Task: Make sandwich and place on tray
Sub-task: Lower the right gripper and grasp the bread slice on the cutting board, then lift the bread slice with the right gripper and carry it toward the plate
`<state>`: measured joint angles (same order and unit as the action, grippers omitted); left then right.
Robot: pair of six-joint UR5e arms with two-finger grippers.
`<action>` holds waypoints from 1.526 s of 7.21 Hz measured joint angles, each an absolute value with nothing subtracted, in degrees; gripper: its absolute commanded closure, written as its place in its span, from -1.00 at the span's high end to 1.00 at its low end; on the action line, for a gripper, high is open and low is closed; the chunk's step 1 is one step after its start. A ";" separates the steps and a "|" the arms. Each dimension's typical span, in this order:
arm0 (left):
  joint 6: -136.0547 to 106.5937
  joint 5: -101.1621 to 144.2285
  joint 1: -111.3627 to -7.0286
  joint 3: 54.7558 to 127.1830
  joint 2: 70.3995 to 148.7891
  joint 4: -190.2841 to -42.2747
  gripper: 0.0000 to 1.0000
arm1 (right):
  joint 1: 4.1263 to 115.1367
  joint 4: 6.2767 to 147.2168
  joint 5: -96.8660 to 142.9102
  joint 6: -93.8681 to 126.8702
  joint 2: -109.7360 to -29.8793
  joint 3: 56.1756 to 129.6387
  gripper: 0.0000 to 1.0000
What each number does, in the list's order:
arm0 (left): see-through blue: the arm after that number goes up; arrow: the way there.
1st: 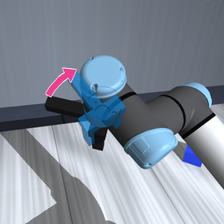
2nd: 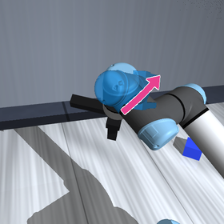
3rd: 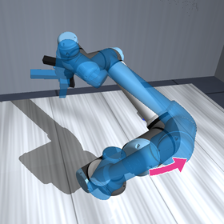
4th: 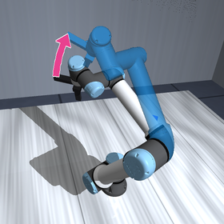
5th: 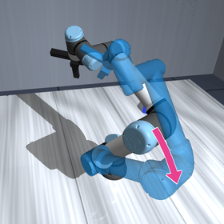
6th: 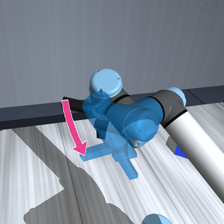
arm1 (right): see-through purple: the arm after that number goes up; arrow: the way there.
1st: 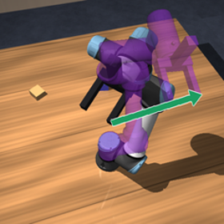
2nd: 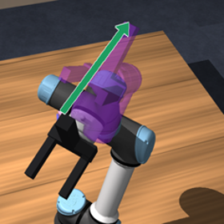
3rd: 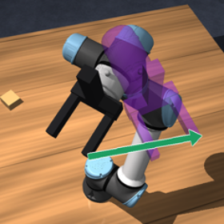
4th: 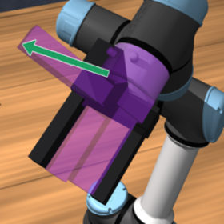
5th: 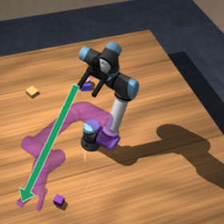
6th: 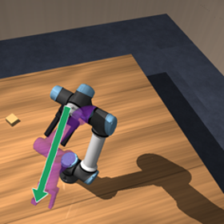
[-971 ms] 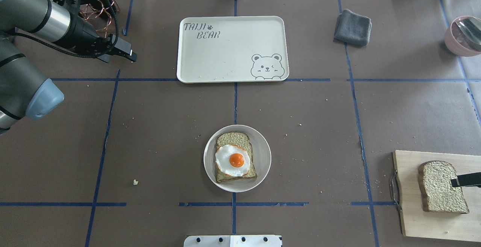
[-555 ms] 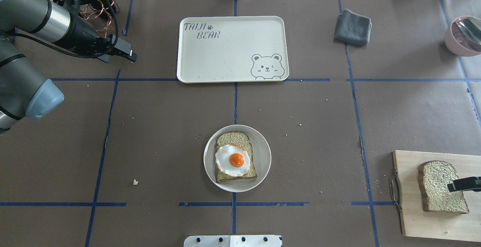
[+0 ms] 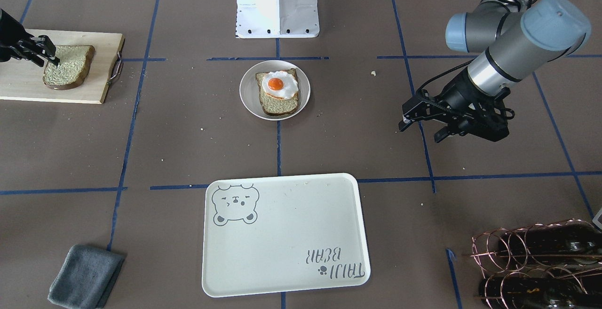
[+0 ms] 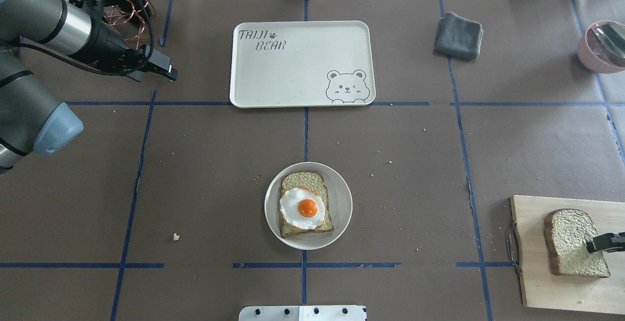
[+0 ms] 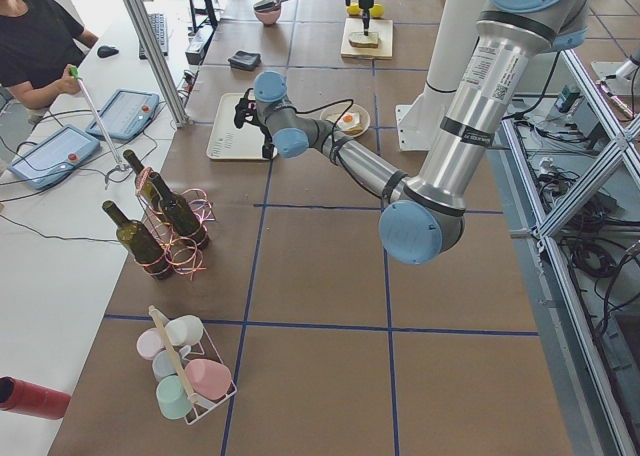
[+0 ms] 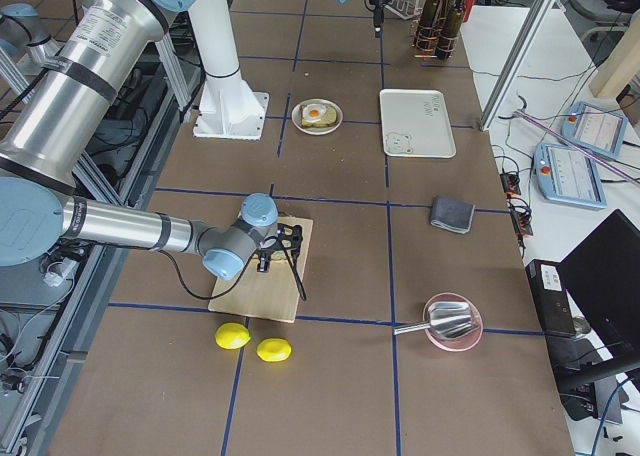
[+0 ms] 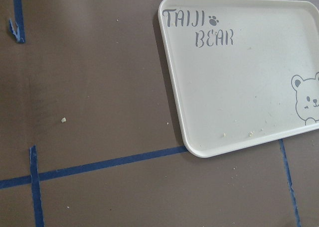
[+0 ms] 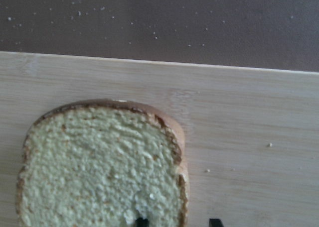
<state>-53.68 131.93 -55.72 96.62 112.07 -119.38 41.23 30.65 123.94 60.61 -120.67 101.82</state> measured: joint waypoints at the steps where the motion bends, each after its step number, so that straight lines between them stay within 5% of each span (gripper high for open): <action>1: -53.64 131.94 -55.72 96.63 111.78 -119.61 1.00 | 41.24 30.52 124.01 60.62 -120.67 101.80 -1.00; 11: -53.70 132.05 -55.65 95.81 111.36 -120.75 1.00 | 44.45 27.54 124.40 64.81 -114.34 110.58 -1.00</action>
